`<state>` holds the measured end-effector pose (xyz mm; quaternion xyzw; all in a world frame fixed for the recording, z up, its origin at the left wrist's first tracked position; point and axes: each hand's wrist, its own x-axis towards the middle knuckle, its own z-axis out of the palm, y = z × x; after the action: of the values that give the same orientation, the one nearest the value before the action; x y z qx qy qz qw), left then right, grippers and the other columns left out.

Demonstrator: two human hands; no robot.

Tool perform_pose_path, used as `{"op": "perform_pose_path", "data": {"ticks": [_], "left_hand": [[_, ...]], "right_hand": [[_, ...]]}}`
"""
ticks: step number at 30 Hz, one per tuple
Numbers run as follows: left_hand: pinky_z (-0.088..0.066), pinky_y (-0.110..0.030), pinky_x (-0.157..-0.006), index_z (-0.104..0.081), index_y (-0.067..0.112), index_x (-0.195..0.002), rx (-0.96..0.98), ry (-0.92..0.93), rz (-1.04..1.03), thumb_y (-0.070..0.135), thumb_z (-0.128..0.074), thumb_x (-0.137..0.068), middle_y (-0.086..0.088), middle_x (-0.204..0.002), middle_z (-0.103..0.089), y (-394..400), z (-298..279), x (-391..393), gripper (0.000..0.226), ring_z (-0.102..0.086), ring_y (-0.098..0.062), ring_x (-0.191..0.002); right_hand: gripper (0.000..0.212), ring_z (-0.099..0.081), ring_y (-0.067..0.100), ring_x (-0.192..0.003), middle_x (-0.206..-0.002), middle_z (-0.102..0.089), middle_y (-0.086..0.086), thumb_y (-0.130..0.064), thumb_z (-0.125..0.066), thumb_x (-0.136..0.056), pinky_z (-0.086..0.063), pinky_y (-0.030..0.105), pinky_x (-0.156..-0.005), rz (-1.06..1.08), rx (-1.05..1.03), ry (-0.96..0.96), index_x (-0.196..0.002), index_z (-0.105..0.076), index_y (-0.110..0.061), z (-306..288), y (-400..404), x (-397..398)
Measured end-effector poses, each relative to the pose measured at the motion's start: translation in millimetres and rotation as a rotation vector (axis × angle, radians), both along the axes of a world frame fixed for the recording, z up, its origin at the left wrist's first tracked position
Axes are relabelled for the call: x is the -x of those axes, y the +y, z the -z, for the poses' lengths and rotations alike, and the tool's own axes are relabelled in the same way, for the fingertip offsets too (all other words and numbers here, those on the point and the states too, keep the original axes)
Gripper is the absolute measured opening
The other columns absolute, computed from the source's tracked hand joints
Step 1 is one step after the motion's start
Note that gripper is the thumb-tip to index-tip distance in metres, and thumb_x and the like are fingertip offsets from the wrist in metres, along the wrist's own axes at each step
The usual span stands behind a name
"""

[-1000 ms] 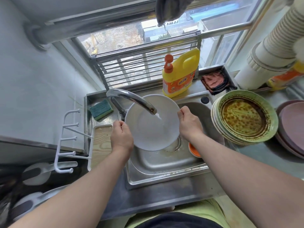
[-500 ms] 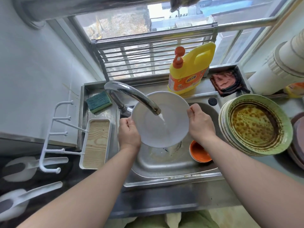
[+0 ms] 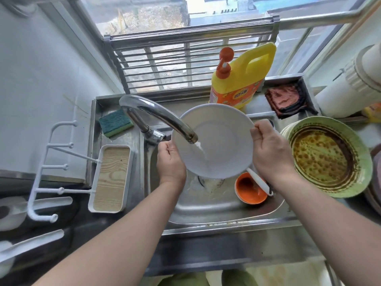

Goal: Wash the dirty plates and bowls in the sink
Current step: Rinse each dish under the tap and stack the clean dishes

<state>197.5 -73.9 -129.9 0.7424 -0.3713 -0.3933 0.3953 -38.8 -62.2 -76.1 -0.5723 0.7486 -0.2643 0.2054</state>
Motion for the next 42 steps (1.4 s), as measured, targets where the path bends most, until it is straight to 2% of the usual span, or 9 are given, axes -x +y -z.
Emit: {"op": "perform_pose_path", "data": {"ticks": [4, 7, 16, 19, 22, 27, 35, 38, 42], "left_hand": [[-0.057, -0.051, -0.076, -0.051, 0.033, -0.088, -0.054, 0.076, -0.026, 0.056, -0.038, -0.105, 0.003, -0.086, -0.063, 4, -2, 11, 0.031, -0.059, -0.02, -0.08], [-0.059, -0.062, -0.083, -0.052, 0.039, -0.086, -0.065, 0.121, -0.018, 0.067, -0.036, -0.095, 0.003, -0.085, -0.064, 5, 0, 14, 0.033, -0.061, -0.023, -0.08], [-0.06, -0.058, -0.09, -0.058, 0.039, -0.088, -0.175, 0.225, -0.036, 0.062, -0.039, -0.093, 0.001, -0.093, -0.068, 10, -20, 24, 0.031, -0.067, -0.03, -0.094], [-0.062, -0.049, -0.084, -0.06, 0.03, -0.091, -0.188, 0.28, -0.064, 0.046, -0.043, -0.104, -0.001, -0.086, -0.065, 17, -27, 34, 0.027, -0.062, -0.025, -0.082], [-0.055, -0.042, -0.071, -0.057, 0.015, -0.095, -0.231, 0.314, -0.062, 0.032, -0.043, -0.109, -0.006, -0.084, -0.061, 27, -32, 47, 0.027, -0.055, -0.023, -0.077], [-0.036, -0.037, -0.065, -0.056, 0.016, -0.086, -0.281, 0.261, -0.096, 0.032, -0.047, -0.107, -0.004, -0.073, -0.051, 45, -38, 63, 0.027, -0.041, -0.02, -0.068], [-0.023, -0.03, -0.055, -0.046, 0.02, -0.074, -0.272, 0.142, -0.048, 0.023, -0.049, -0.093, 0.0, -0.067, -0.035, 40, -26, 36, 0.019, -0.029, -0.018, -0.064], [-0.024, -0.03, -0.053, -0.041, 0.015, -0.072, -0.246, 0.083, 0.035, 0.024, -0.049, -0.095, 0.004, -0.062, -0.034, 31, -16, 10, 0.026, -0.029, -0.018, -0.061], [-0.034, -0.036, -0.06, -0.057, 0.025, -0.071, -0.173, 0.004, 0.099, 0.032, -0.05, -0.099, 0.002, -0.066, -0.047, 19, -7, -12, 0.029, -0.042, -0.019, -0.065]], "right_hand": [[0.023, -0.045, 0.027, -0.078, -0.096, -0.063, 0.008, -0.04, -0.044, -0.11, -0.033, 0.039, -0.066, -0.034, 0.044, 0.057, -0.106, -0.055, -0.02, -12, 2, 8], [0.024, -0.043, 0.024, -0.08, -0.097, -0.059, 0.0, -0.044, -0.042, -0.107, -0.033, 0.038, -0.067, -0.063, 0.086, 0.068, -0.106, -0.053, -0.023, -21, 5, 10], [0.006, -0.051, 0.026, -0.08, -0.1, -0.067, 0.002, -0.035, -0.048, -0.11, -0.036, 0.037, -0.066, -0.122, 0.125, 0.039, -0.105, -0.049, -0.031, -36, 12, 13], [0.011, -0.051, 0.025, -0.08, -0.098, -0.066, -0.001, -0.035, -0.049, -0.11, -0.038, 0.037, -0.065, -0.172, 0.141, 0.041, -0.106, -0.056, -0.029, -47, 13, 22], [0.022, -0.05, 0.026, -0.075, -0.089, -0.061, -0.001, -0.041, -0.047, -0.11, -0.035, 0.037, -0.063, -0.207, 0.141, 0.057, -0.105, -0.059, -0.023, -54, 11, 33], [0.026, -0.055, 0.03, -0.069, -0.077, -0.061, 0.001, -0.038, -0.046, -0.11, -0.033, 0.036, -0.059, -0.22, 0.055, -0.055, -0.097, -0.057, -0.019, -57, 17, 54], [0.025, -0.061, 0.028, -0.087, -0.085, -0.064, 0.0, -0.036, -0.05, -0.107, -0.049, 0.044, -0.078, 0.143, -0.276, -0.409, -0.087, -0.058, -0.022, 1, 48, 35], [0.029, -0.057, 0.023, -0.078, -0.079, -0.062, -0.001, -0.037, -0.047, -0.107, -0.046, 0.042, -0.072, 0.293, -0.315, -0.516, -0.085, -0.056, -0.02, 32, 60, 7], [0.033, -0.052, 0.021, -0.072, -0.074, -0.058, 0.005, -0.042, -0.042, -0.105, -0.045, 0.045, -0.067, 0.366, -0.367, -0.511, -0.082, -0.05, -0.02, 75, 63, -19]]}}
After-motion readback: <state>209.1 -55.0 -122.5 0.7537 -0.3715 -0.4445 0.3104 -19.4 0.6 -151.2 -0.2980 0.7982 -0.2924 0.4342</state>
